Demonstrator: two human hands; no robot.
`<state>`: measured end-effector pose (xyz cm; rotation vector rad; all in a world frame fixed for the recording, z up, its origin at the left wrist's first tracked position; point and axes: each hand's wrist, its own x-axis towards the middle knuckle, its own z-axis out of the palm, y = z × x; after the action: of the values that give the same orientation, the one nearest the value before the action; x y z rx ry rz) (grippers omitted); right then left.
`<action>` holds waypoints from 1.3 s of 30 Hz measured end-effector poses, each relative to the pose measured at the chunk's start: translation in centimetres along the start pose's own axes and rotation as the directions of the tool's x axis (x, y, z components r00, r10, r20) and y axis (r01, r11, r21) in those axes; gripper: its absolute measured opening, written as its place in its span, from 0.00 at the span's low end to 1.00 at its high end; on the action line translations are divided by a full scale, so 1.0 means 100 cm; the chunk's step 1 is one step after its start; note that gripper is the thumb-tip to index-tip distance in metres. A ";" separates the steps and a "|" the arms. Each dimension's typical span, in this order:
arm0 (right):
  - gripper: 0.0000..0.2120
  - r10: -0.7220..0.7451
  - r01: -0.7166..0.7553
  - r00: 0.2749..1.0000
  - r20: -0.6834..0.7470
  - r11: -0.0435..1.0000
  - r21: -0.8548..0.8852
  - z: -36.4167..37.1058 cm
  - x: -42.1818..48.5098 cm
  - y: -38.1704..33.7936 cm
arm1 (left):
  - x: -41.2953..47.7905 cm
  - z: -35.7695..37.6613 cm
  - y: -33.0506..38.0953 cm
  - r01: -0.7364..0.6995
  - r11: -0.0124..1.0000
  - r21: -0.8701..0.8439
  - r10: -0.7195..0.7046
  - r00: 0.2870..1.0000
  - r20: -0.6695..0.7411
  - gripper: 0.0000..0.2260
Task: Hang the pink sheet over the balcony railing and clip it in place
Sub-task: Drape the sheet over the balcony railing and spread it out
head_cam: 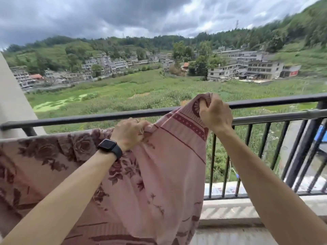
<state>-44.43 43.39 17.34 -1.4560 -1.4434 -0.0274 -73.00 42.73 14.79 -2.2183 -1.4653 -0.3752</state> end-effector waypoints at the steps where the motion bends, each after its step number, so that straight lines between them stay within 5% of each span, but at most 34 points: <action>1: 0.12 -0.024 0.026 0.999 0.038 0.998 -0.053 0.001 0.008 0.003 | -0.003 0.002 -0.013 0.002 1.000 0.000 -0.002 0.998 -0.069 0.13; 6: 0.15 -0.040 0.051 0.994 0.097 0.992 -0.116 -0.006 0.039 0.002 | 0.006 -0.052 -0.094 0.297 0.949 -0.104 -0.314 0.891 -0.327 0.13; 9: 0.17 -0.159 0.160 0.987 -0.034 0.985 0.057 0.010 0.038 -0.047 | 0.020 -0.074 -0.116 0.418 0.869 -0.264 -0.494 0.757 -0.429 0.15; 11: 0.22 -0.185 0.163 0.980 0.071 0.957 0.241 0.027 0.018 -0.070 | 0.015 -0.068 -0.111 0.505 0.791 -0.347 -0.611 0.694 -0.382 0.17; 14: 0.35 -0.132 0.133 0.935 0.330 0.991 0.019 0.051 -0.025 -0.051 | -0.018 -0.040 -0.095 0.527 0.827 -0.195 -0.561 0.762 -0.322 0.16; 17: 0.34 -0.180 0.282 0.917 0.356 0.925 -0.257 0.064 -0.058 -0.016 | -0.057 -0.014 -0.088 0.535 0.822 -0.195 -0.569 0.763 -0.306 0.21; 21: 0.16 -0.363 0.401 0.914 0.182 0.877 -0.265 0.076 -0.063 -0.015 | -0.085 0.014 -0.070 0.541 0.839 -0.051 -0.543 0.829 -0.133 0.26; 25: 0.13 -0.278 0.281 0.958 0.076 0.959 -0.040 0.080 -0.043 -0.029 | -0.083 0.004 -0.075 0.499 0.867 -0.016 -0.490 0.845 -0.215 0.13; 28: 0.12 -0.080 0.082 0.996 -0.033 0.995 0.052 0.075 -0.008 -0.042 | -0.075 -0.017 -0.101 0.590 0.786 -0.184 -0.618 0.740 -0.268 0.12; 31: 0.14 0.065 -0.065 0.997 -0.046 0.998 -0.003 0.066 0.013 -0.042 | -0.075 -0.029 -0.126 0.740 0.561 -0.371 -0.827 0.525 -0.202 0.11; 32: 0.16 0.056 -0.056 0.998 -0.002 0.993 -0.105 0.066 0.008 -0.043 | -0.079 -0.027 -0.130 0.744 0.570 -0.348 -0.820 0.544 -0.178 0.12; 36: 0.33 -0.116 0.159 0.983 0.142 0.927 -0.341 0.094 -0.053 -0.044 | -0.097 -0.013 -0.128 0.557 0.778 -0.289 -0.590 0.806 -0.034 0.19; 39: 0.40 -0.118 0.139 0.990 0.082 0.934 -0.329 0.111 -0.099 -0.035 | -0.108 -0.011 -0.137 0.469 0.828 -0.306 -0.510 0.858 -0.064 0.24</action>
<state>-56.50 42.45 8.02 -1.6420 -1.6406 -0.3277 -89.79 38.14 13.78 -1.9242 -1.9981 -0.9442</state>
